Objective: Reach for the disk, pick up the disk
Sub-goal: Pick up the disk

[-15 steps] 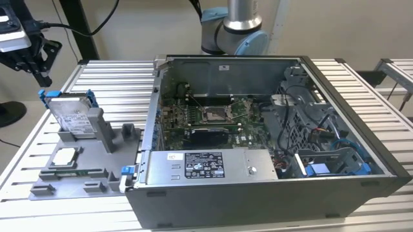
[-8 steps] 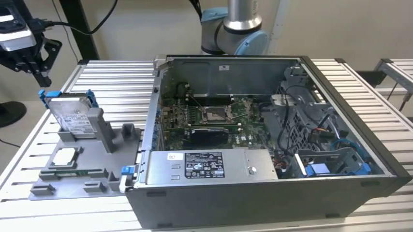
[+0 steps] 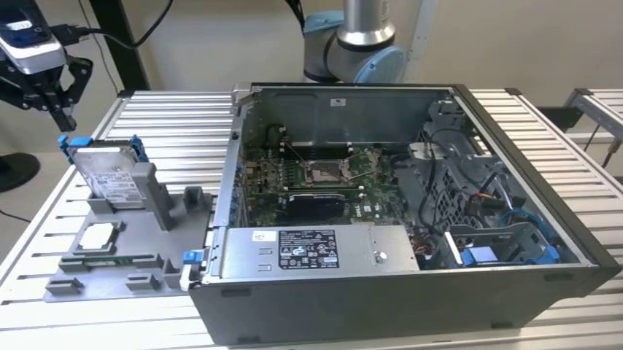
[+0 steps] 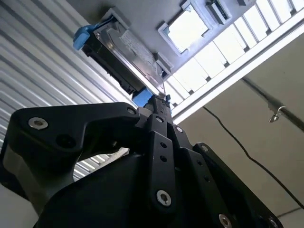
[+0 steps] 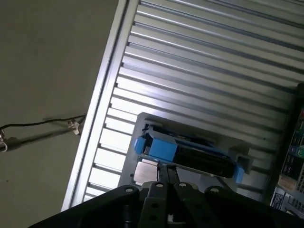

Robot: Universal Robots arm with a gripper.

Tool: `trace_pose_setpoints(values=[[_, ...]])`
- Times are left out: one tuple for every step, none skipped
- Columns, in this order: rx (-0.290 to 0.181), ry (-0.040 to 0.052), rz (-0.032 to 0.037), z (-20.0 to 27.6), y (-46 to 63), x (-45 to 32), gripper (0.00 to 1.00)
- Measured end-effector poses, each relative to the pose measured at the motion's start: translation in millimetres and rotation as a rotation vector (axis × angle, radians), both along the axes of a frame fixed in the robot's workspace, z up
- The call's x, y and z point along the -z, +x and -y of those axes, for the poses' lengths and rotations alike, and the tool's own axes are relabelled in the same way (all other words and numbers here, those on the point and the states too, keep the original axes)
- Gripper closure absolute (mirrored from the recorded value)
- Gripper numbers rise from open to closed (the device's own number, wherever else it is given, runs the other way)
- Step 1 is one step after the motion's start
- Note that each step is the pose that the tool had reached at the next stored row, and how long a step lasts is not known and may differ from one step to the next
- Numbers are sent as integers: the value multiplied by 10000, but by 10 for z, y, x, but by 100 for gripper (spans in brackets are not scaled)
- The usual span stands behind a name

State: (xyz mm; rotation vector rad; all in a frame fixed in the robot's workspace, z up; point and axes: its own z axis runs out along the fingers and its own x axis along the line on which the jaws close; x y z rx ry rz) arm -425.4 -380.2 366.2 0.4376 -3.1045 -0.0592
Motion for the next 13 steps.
trace_pose_setpoints(values=[[-191,0,0,0,0,0,100],[-381,0,0,0,0,0,100],[-567,0,0,0,0,0,100],[-741,0,0,0,0,0,100],[-926,0,0,0,0,0,100],[-1111,0,0,0,0,0,100],[-1291,0,-1,0,0,0,100],[-1477,0,0,0,0,0,100],[-1645,0,-1,0,0,0,100],[-1837,0,0,0,0,0,100],[-2010,0,0,0,0,0,100],[-2196,1,0,0,0,0,100],[-2375,1,0,0,0,0,100]])
